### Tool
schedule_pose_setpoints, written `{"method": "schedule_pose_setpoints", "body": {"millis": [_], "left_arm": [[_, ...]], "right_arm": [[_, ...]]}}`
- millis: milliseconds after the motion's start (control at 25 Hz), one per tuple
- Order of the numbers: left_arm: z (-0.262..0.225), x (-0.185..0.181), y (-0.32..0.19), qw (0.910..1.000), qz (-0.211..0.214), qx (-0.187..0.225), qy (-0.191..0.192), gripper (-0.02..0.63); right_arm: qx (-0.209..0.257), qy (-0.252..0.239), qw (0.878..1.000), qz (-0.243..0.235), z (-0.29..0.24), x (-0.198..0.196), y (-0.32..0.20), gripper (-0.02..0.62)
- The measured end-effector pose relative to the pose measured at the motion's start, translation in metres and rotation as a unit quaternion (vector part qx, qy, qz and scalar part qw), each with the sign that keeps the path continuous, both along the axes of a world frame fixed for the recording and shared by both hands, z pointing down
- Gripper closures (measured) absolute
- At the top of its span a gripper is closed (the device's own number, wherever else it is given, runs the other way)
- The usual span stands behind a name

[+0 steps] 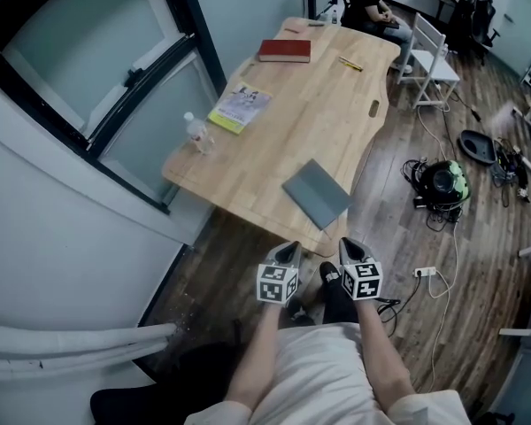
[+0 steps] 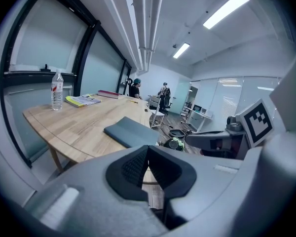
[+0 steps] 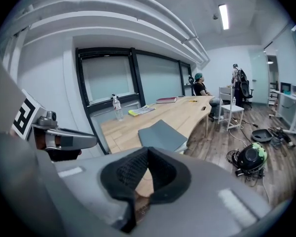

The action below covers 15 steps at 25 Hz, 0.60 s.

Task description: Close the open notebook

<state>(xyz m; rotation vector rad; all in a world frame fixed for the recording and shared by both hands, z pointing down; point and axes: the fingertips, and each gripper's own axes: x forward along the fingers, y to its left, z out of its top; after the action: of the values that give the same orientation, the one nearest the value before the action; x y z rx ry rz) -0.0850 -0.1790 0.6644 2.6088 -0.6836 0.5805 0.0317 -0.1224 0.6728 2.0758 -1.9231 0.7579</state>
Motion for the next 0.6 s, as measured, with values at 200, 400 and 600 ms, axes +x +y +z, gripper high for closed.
{"method": "schedule_pose_setpoints", "body": {"millis": [200,400,600], "left_arm": [[-0.0025,-0.0011,-0.0014,1.0000,0.002,0.000,0.002,0.598],[-0.0041,-0.0083,-0.0076,0.9999,-0.010,-0.002,0.007,0.598],[-0.0046,-0.0090,-0.0055,0.9999,-0.009,0.001,0.007,0.598]], "right_arm": [[0.000,0.006,1.000,-0.001,-0.0019,-0.0043,0.0009,0.595],[0.003,0.012,1.000,0.005,-0.0043,-0.0055,0.0017,0.595],[0.001,0.007,1.000,0.003,-0.0018,-0.0063,0.0044,0.595]]}}
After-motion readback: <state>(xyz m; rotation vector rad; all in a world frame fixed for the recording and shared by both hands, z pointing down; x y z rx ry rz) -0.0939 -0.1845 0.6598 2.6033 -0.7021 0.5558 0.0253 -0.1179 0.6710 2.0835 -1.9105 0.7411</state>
